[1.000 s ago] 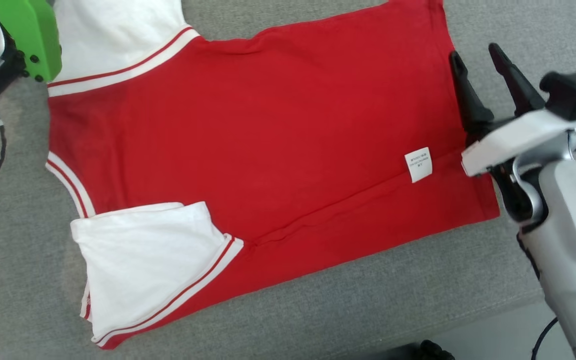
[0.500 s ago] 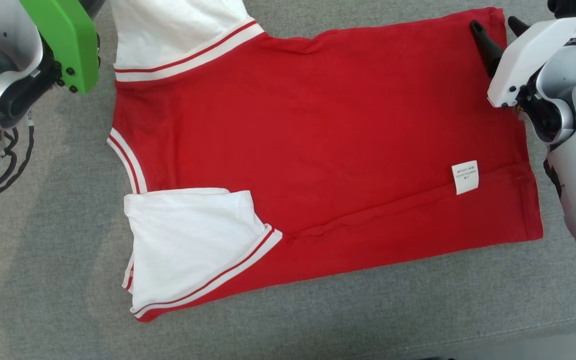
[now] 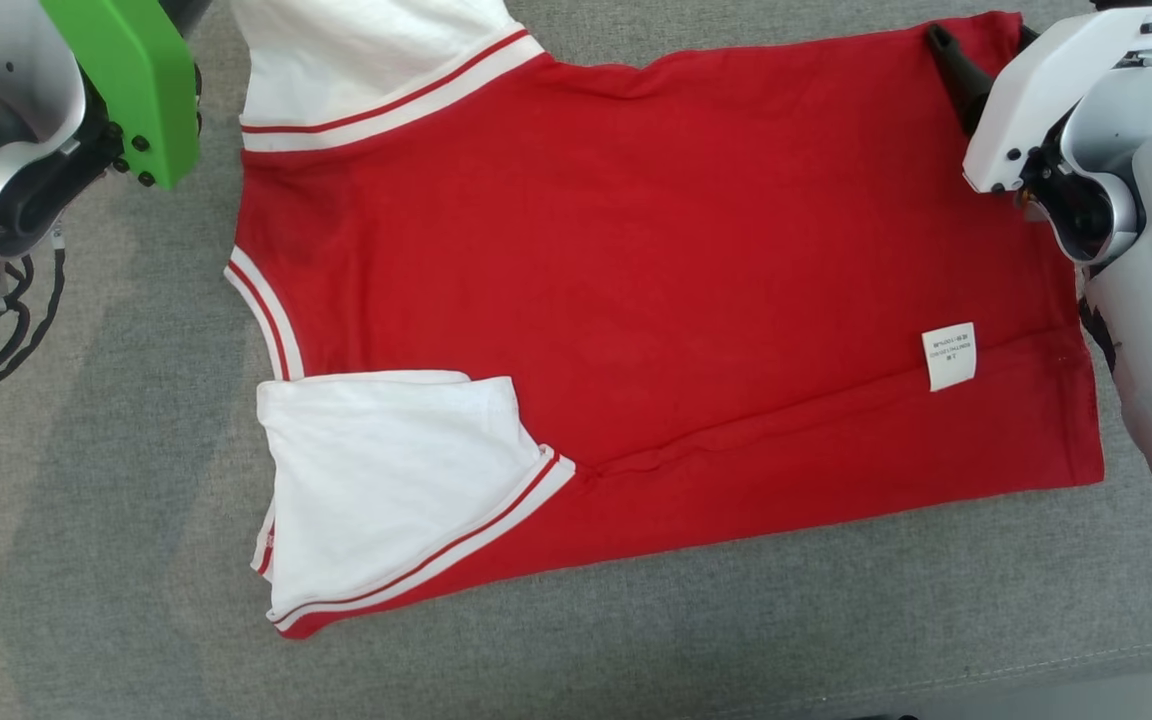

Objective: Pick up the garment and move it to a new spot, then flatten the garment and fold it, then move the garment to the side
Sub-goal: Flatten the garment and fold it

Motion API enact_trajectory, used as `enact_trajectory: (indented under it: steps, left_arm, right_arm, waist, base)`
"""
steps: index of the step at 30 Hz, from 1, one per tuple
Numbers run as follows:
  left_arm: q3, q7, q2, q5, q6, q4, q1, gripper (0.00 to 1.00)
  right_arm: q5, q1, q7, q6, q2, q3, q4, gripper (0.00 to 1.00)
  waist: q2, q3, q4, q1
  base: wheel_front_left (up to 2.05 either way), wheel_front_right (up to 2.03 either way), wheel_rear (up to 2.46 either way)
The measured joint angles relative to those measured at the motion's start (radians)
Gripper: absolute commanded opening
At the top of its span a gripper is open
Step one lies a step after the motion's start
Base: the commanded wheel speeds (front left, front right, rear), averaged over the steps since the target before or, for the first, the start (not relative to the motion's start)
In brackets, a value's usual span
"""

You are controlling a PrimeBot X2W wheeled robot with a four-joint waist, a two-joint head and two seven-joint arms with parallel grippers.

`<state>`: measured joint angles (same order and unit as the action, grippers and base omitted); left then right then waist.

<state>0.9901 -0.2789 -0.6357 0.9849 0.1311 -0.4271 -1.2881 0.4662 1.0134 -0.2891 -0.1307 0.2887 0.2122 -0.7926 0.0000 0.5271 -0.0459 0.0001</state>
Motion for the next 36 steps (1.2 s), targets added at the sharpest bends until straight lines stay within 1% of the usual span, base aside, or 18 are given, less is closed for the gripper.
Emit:
enact_trajectory:
  steps: [2, 3, 5, 6, 7, 8, 16, 25, 30, 36]
  left_arm:
    - [0.003, 0.003, 0.000, 0.000, 0.000, -0.001, 0.000, 0.00]
    - [0.004, 0.003, 0.000, 0.001, 0.000, -0.001, -0.001, 0.00]
    - [0.007, 0.006, -0.001, 0.001, 0.000, -0.004, -0.003, 0.00]
    - [0.009, 0.008, -0.001, 0.001, 0.000, -0.005, -0.003, 0.00]
    - [0.011, 0.009, -0.002, 0.001, 0.000, -0.007, -0.003, 0.00]
    - [0.013, 0.013, -0.003, 0.000, 0.000, -0.011, -0.004, 0.00]
    - [0.030, 0.080, -0.017, -0.030, 0.000, -0.066, -0.003, 0.00]
    - [0.029, 0.238, -0.003, -0.055, 0.000, -0.127, -0.009, 0.00]
    - [0.040, 0.305, 0.008, -0.063, 0.000, -0.142, -0.024, 0.00]
    - [0.045, 0.379, 0.026, -0.037, 0.000, -0.138, -0.013, 0.00]
  right_arm:
    - [0.000, 0.006, 0.004, 0.000, 0.006, 0.004, -0.007, 1.00]
    - [0.001, 0.012, 0.008, 0.000, 0.010, 0.006, -0.010, 0.97]
    - [0.002, 0.021, 0.017, 0.000, 0.013, 0.010, -0.015, 0.45]
    - [0.003, 0.022, 0.018, 0.000, 0.014, 0.012, -0.018, 0.29]
    - [0.004, 0.023, 0.020, 0.000, 0.015, 0.015, -0.022, 0.04]
    - [0.008, 0.025, 0.027, 0.000, 0.015, 0.015, -0.026, 0.00]
    - [0.060, 0.043, 0.046, 0.000, 0.004, 0.023, -0.050, 0.00]
    - [0.116, 0.058, 0.115, 0.000, 0.038, 0.030, -0.059, 0.00]
    - [0.140, 0.065, 0.164, 0.000, 0.059, 0.031, -0.062, 0.00]
    - [0.188, 0.050, 0.200, 0.000, 0.083, 0.031, -0.055, 0.00]
  waist:
    - [0.0000, 0.001, 0.001, 0.0000]
    - [0.0000, 0.001, 0.002, 0.0000]
    - [0.0000, 0.002, 0.003, 0.0000]
    - [0.0000, 0.002, 0.003, 0.0000]
    - [0.0000, 0.001, 0.004, 0.0000]
    - [0.0000, 0.001, 0.004, 0.0000]
    - [0.0000, -0.016, 0.001, 0.0000]
    - [0.0000, -0.045, 0.009, 0.0000]
    - [0.0000, -0.062, 0.016, 0.0000]
    - [0.0000, -0.086, 0.027, 0.0000]
  base:
    - [0.00, 0.00, 0.00]
    - [0.00, 0.00, 0.00]
    - [0.00, 0.00, 0.00]
    - [0.00, 0.00, 0.00]
    - [0.00, 0.00, 0.00]
    - [0.00, 0.00, 0.00]
    - [0.00, 0.00, 0.00]
    - [0.00, 0.00, 0.00]
    - [0.00, 0.00, 0.00]
    - [0.00, 0.00, 0.00]
